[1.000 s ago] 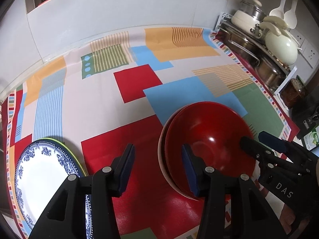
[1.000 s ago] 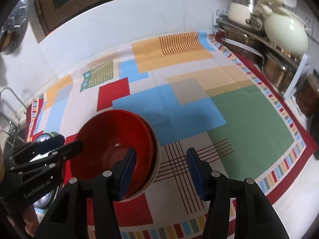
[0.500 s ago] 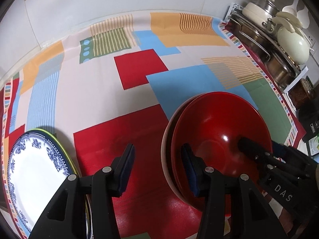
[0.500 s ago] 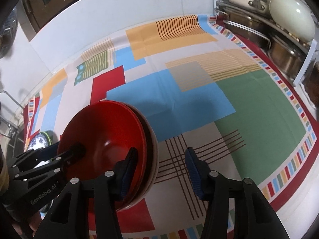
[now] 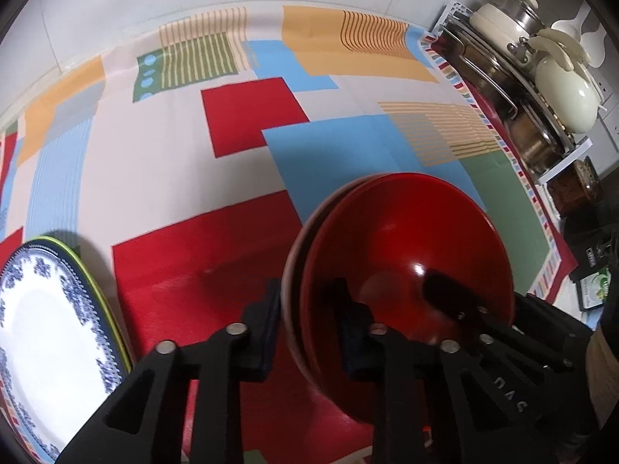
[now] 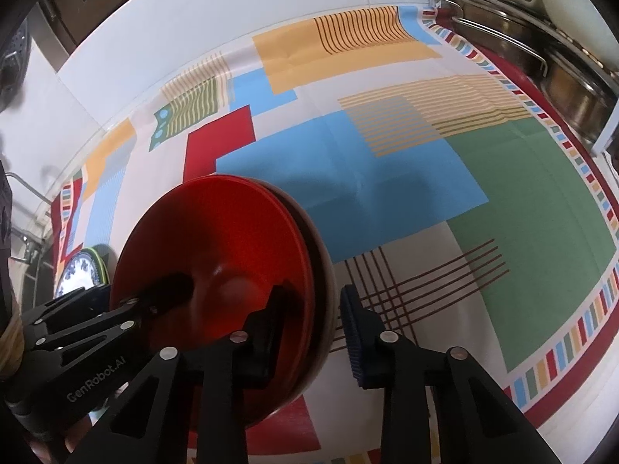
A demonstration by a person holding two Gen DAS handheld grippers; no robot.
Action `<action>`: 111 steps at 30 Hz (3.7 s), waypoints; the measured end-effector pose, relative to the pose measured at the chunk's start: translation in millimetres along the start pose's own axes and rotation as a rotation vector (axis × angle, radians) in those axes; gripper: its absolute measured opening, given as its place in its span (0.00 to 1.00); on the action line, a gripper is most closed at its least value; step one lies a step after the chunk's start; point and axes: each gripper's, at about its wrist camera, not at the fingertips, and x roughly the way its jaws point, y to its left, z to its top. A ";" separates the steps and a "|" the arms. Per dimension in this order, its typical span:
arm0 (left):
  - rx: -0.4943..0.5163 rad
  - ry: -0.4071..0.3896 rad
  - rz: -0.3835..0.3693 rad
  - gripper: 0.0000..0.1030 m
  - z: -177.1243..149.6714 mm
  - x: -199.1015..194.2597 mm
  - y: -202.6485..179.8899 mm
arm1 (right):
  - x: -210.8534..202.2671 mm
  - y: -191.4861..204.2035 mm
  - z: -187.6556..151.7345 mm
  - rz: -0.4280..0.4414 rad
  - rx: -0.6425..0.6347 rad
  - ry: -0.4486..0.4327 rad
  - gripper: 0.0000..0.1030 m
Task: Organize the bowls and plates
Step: 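Carry the nested bowls with both grippers over the plate stack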
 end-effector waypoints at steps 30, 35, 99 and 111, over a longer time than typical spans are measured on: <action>-0.094 -0.112 0.036 0.24 -9.3 -70.8 40.4 | -37.3 48.8 6.7 0.026 -0.040 -0.043 0.26; -0.118 -0.140 0.051 0.24 -15.1 -90.2 63.7 | -45.5 75.4 5.2 0.049 -0.065 -0.058 0.26; -0.301 -0.064 0.112 0.24 -90.8 -111.1 255.5 | 20.0 274.1 -60.2 0.114 -0.230 0.108 0.26; -0.262 -0.109 0.130 0.38 -94.2 -117.0 256.2 | 20.6 272.1 -64.3 0.117 -0.214 0.086 0.28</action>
